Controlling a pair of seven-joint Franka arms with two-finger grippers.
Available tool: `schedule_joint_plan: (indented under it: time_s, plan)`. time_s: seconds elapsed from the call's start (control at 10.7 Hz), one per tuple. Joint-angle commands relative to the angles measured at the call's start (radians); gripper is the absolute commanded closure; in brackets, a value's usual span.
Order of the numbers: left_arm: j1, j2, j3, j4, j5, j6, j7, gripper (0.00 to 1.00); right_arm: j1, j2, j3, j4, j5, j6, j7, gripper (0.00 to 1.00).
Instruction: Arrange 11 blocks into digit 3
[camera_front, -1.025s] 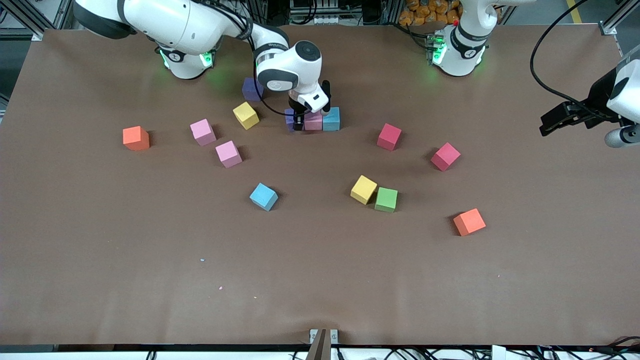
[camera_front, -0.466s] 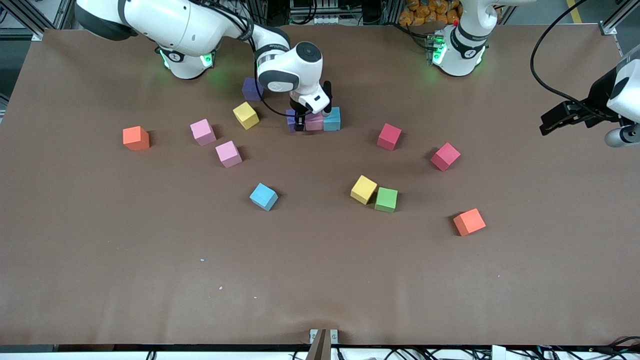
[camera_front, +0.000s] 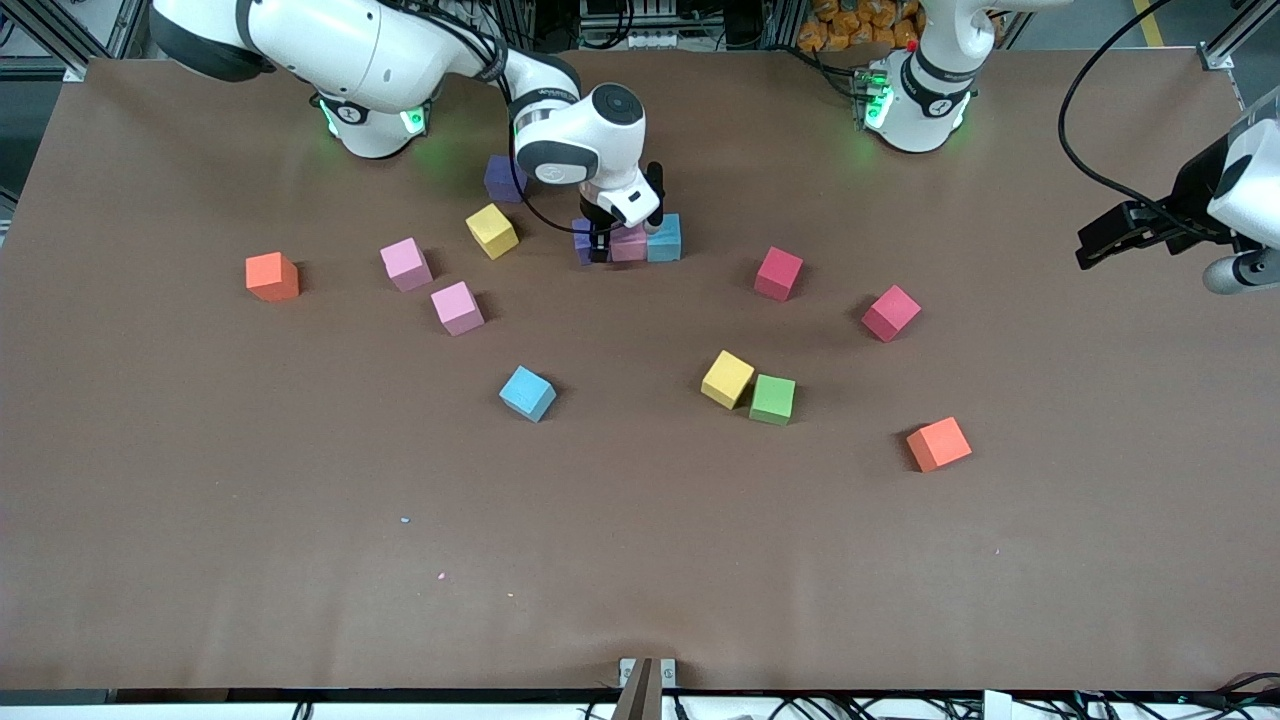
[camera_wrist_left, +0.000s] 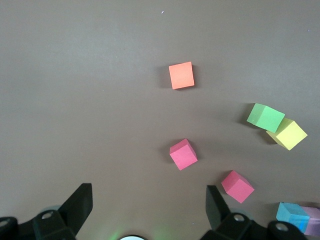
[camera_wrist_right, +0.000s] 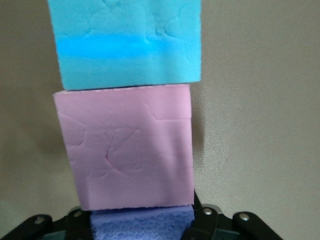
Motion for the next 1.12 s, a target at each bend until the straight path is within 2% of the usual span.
schedule_joint_plan:
  time_s: [0.0, 0.37, 0.56, 0.75, 1.03]
  plan:
    - [0.002, -0.016, -0.005, -0.015, 0.018, -0.008, 0.018, 0.00, 0.016, 0.010, -0.009, 0.021, 0.017, -0.008, 0.009, 0.00]
    - [0.003, -0.016, -0.004, -0.015, 0.018, -0.008, 0.020, 0.00, -0.005, 0.004, 0.017, 0.019, 0.017, -0.038, 0.003, 0.00]
    - [0.003, -0.016, -0.004, -0.013, 0.018, -0.008, 0.020, 0.00, -0.039, 0.001, 0.087, 0.021, 0.031, -0.109, 0.006, 0.00]
    - [0.003, -0.018, -0.002, -0.013, 0.018, -0.008, 0.020, 0.00, -0.069, -0.016, 0.167, 0.031, 0.092, -0.191, 0.003, 0.00]
    - [0.005, -0.018, -0.002, -0.016, 0.018, -0.008, 0.020, 0.00, -0.094, -0.017, 0.282, 0.160, 0.173, -0.438, -0.003, 0.00]
